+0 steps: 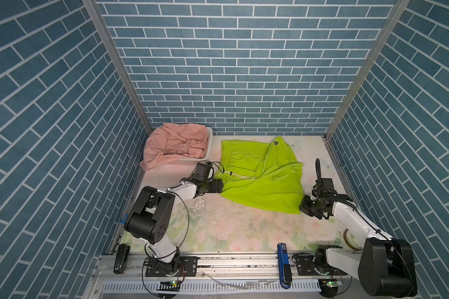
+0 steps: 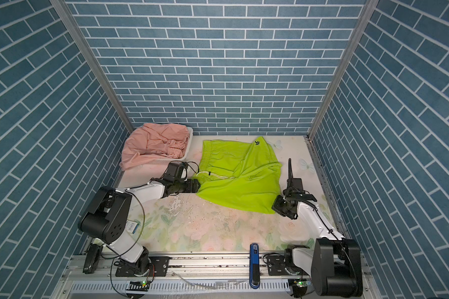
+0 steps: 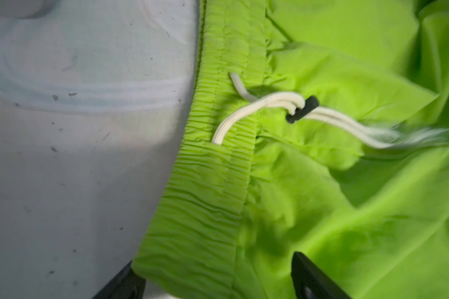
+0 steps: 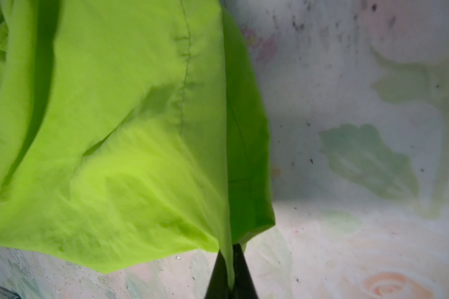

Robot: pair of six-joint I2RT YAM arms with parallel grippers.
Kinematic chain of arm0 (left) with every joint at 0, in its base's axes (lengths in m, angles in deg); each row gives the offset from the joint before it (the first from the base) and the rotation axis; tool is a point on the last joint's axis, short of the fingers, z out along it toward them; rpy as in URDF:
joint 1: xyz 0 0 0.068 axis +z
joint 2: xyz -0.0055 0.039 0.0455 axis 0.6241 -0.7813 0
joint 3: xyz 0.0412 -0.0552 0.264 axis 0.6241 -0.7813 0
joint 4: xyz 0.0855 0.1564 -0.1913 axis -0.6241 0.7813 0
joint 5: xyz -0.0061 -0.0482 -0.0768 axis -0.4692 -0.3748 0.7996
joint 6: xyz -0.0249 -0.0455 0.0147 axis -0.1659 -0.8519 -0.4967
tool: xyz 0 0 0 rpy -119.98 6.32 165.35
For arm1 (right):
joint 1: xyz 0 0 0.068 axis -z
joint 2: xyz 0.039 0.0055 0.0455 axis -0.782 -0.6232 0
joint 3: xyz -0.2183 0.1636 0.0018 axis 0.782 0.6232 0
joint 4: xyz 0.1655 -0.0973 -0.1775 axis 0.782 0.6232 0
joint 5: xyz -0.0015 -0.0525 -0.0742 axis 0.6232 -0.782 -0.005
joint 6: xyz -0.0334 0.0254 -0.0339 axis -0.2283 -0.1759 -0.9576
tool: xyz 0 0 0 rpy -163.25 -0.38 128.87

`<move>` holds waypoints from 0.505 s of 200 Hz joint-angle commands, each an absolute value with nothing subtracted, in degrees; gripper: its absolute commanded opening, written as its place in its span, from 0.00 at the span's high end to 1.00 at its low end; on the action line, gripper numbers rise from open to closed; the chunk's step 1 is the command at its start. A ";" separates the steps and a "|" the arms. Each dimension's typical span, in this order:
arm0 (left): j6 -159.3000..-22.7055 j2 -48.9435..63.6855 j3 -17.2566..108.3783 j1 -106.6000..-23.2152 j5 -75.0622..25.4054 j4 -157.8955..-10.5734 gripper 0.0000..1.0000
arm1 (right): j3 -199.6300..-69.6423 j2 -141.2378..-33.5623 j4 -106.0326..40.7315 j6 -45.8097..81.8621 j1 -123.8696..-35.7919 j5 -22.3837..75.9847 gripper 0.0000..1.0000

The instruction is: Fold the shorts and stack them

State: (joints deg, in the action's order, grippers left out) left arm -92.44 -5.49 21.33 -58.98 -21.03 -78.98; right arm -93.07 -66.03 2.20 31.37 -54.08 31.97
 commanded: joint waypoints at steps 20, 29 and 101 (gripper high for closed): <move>-87.85 -5.25 26.83 -58.74 -14.48 -72.36 0.89 | -100.25 -66.51 7.90 28.06 -54.26 31.92 1.00; -87.43 -4.65 28.47 -58.71 -15.35 -68.54 1.00 | -102.85 -67.12 10.93 26.65 -54.17 30.99 1.00; -87.05 -1.08 51.70 -58.71 -25.92 -27.30 0.97 | -126.30 -66.56 36.67 18.74 -52.50 27.30 1.00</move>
State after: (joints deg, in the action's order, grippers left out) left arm -87.65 -4.00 47.32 -58.89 -22.71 -43.87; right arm -120.78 -67.17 23.51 22.54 -52.77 29.33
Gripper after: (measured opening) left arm 0.078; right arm 0.046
